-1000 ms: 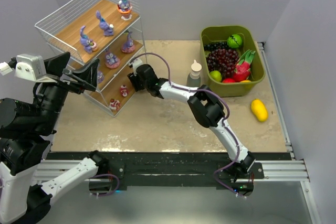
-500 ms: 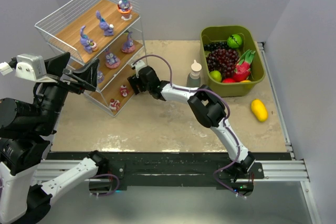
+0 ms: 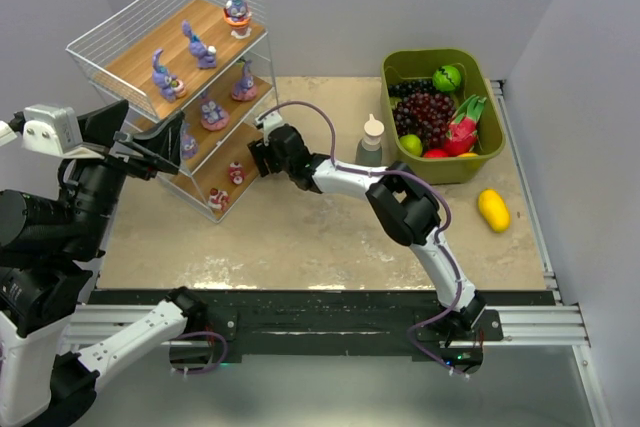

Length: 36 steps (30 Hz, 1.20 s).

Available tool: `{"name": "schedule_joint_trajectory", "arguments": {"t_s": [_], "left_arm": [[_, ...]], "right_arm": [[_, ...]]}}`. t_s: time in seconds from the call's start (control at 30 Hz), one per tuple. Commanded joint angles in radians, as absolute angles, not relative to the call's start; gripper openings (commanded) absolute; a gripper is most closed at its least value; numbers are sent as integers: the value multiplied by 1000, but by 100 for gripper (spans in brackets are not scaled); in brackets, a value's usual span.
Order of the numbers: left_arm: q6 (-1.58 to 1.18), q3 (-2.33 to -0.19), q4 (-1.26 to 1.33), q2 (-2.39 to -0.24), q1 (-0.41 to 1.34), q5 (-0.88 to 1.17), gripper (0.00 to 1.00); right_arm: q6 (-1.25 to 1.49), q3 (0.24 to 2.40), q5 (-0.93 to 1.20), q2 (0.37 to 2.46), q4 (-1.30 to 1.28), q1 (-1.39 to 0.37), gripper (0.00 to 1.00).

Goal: Place and organize the plastic toys onto the shelf

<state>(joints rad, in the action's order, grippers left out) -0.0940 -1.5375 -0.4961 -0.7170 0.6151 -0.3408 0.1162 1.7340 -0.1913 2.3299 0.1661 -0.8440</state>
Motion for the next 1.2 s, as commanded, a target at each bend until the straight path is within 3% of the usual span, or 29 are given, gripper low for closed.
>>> {"name": "schedule_joint_trajectory", "arguments": {"t_s": [0.0,0.43,0.9,1.17], "left_arm": [[-106,-1566,-486,-709,612,-354,100],[-104,-1569,-486,-712,612,-360,100],[-101,-1572,-491,-712,611,-364,99],[-103,-1572,-492,-710,611,-364,100]], "right_arm": [[130,1718,-192,2275,199,-845,67],[129,1782,-190,2330,186,-845,45],[127,1813,-199,2378,227,-842,38],[124,1729,-209,2316,311,-844,37]]}}
